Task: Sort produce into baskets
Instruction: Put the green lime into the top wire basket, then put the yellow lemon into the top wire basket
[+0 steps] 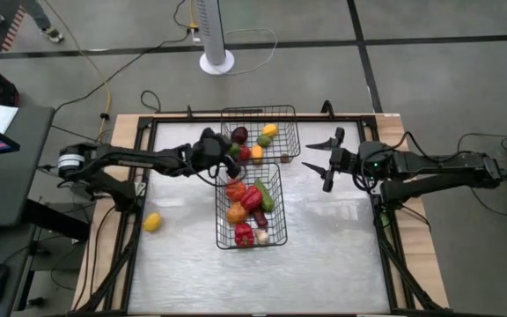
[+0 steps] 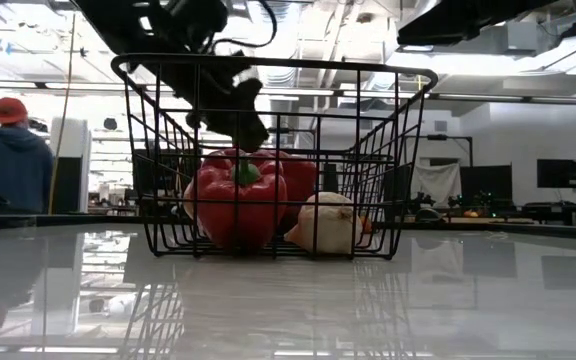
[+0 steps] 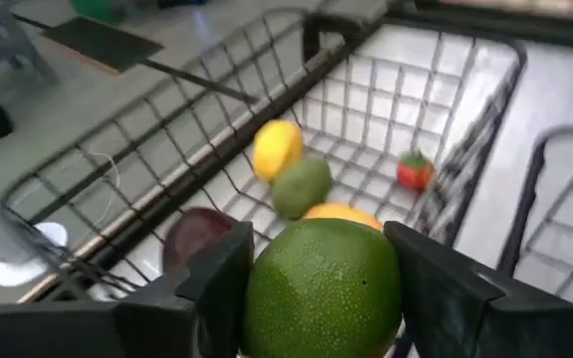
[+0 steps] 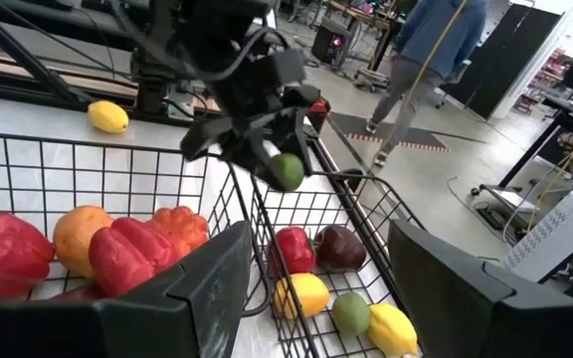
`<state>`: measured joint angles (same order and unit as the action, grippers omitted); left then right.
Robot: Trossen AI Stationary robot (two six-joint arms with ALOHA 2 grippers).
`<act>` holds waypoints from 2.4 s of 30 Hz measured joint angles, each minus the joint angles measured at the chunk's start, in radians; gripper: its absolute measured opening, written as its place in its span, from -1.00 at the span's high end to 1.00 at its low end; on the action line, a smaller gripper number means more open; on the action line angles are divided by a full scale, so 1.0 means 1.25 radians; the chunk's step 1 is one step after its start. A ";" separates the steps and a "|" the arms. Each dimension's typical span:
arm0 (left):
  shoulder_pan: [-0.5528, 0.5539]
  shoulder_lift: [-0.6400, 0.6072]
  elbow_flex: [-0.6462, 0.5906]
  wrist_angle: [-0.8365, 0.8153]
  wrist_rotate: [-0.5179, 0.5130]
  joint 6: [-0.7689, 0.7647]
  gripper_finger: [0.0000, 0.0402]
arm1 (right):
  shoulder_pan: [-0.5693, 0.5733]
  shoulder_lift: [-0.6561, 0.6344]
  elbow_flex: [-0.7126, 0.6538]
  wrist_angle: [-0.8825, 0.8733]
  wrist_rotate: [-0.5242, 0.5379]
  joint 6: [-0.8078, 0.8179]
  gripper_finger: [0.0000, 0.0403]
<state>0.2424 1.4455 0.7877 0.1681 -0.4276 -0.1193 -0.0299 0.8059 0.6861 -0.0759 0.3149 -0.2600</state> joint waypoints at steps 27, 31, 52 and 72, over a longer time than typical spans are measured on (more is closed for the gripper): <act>-0.508 -0.246 0.171 -0.819 -0.018 -0.539 -0.21 | -0.037 0.000 0.000 0.009 -0.001 -0.030 -0.31; -0.667 -0.251 0.171 -0.936 -0.025 -0.793 -0.18 | -0.037 0.000 0.000 0.036 -0.002 -0.029 -0.31; -0.872 -0.089 0.139 -1.223 0.168 -1.251 -0.17 | -0.023 0.000 0.000 0.085 -0.023 -0.032 -0.31; -0.871 -0.155 -0.087 -1.063 0.262 -1.294 -0.17 | -0.023 0.004 0.000 0.092 -0.024 -0.036 -0.31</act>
<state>-0.8467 1.2518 0.6784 -1.1601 -0.1001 -1.7363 -0.0593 0.8109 0.6865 0.0393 0.2848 -0.3048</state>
